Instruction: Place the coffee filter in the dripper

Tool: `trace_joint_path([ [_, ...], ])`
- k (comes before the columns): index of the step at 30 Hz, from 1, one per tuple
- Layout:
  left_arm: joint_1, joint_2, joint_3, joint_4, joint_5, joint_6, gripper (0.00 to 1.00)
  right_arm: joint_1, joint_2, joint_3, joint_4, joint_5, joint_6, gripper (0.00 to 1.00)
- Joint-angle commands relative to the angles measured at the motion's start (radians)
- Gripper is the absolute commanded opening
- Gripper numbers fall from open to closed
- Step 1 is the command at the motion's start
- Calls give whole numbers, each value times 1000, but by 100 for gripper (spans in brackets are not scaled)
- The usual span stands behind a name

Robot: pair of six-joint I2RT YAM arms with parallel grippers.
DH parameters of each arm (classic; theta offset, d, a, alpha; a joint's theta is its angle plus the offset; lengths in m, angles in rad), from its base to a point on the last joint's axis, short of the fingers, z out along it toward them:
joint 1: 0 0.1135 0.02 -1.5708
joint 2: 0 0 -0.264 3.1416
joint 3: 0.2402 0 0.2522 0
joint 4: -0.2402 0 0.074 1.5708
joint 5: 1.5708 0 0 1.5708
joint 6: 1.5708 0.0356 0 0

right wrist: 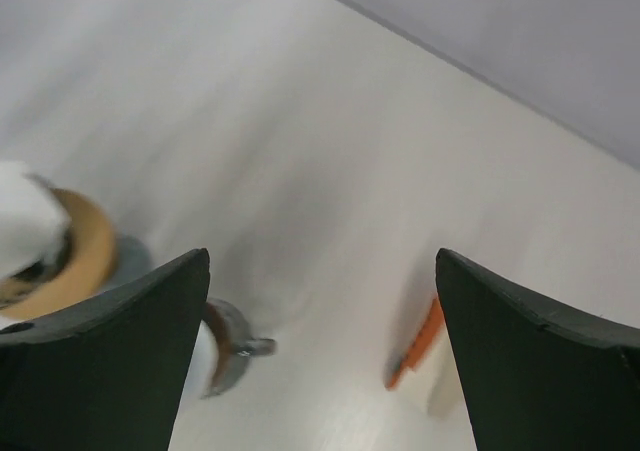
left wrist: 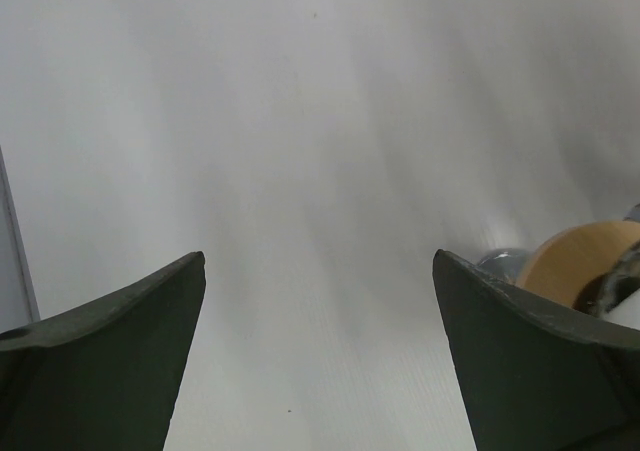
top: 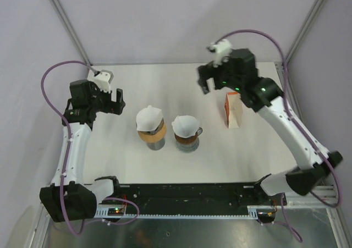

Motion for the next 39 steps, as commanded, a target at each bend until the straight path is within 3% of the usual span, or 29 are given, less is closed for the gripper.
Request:
trace_joint_path([
  [1, 10, -7, -97, 184, -66, -14, 100, -222, -204, -313, 246, -37, 148, 99],
  [6, 10, -41, -283, 468, -146, -86, 100, -545, -346, -551, 305, -80, 210, 99],
  [12, 11, -99, -519, 824, -226, -145, 100, -756, -448, -773, 426, -116, 223, 99],
  [24, 11, 19, -696, 1105, -200, -242, 100, -813, -546, -1120, 755, -5, 298, 99],
  [39, 11, 131, -723, 1176, -258, -324, 100, -815, -584, -1457, 1099, 52, 310, 99],
])
